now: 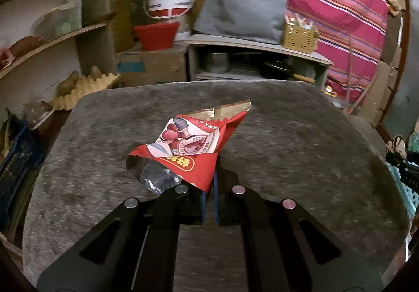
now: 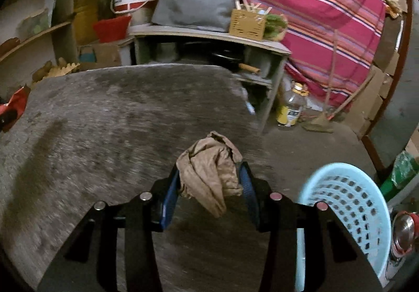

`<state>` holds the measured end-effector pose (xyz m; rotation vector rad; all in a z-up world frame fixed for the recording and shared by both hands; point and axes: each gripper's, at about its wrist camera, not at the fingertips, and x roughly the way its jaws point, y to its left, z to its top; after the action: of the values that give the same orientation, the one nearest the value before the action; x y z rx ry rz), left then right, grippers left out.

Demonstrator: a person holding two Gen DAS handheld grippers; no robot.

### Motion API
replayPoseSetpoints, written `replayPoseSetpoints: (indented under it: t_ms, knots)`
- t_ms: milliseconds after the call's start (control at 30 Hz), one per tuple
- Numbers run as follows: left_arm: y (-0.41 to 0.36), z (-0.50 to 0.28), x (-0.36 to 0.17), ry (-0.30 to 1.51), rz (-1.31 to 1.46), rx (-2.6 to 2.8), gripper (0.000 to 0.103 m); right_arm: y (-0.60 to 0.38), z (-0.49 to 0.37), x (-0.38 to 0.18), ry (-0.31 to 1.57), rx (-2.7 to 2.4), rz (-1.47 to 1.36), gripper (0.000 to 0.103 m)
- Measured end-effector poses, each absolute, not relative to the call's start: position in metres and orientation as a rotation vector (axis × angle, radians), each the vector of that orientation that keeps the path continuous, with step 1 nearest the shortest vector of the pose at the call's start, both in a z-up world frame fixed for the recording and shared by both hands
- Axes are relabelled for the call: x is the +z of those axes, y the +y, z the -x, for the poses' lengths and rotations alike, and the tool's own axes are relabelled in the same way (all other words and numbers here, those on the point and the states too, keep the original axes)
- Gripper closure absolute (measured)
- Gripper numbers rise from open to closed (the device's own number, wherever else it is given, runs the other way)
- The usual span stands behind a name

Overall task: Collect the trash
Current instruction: 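Carry wrapper and paper over the blue basket and open both tools to drop them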

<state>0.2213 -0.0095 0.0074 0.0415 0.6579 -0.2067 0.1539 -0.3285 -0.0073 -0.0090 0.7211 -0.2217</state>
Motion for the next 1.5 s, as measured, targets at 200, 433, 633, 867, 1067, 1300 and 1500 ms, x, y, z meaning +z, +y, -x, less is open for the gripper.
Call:
replayPoseSetpoints:
  t_ms: [200,433,633,867,1067,1300,1500]
  knots:
    - [-0.065,-0.207,0.012,0.670,-0.087,-0.295,0.101,-0.383,-0.120,0.000,0.705,-0.276,-0.034,0.058]
    - [-0.146,-0.173,0.022,0.650,-0.150,-0.412,0.101,-0.438,-0.086,0.005,0.683,-0.348,-0.081,0.058]
    - [-0.215,-0.148,0.021,0.634,-0.160,-0.498,0.101,-0.477,-0.062,0.003,0.675,-0.411,-0.130,0.058]
    - [-0.293,-0.131,0.004,0.662,-0.163,-0.596,0.101,-0.508,-0.046,-0.009,0.684,-0.464,-0.163,0.058]
    - [-0.350,-0.119,-0.008,0.662,-0.198,-0.658,0.101,-0.528,-0.037,-0.017,0.694,-0.497,-0.185,0.058]
    - [-0.396,-0.111,-0.020,0.667,-0.228,-0.724,0.100,-0.549,-0.024,-0.020,0.675,-0.518,-0.248,0.058]
    - [-0.424,-0.102,-0.023,0.670,-0.268,-0.770,0.090,-0.568,-0.011,-0.021,0.658,-0.544,-0.310,0.058]
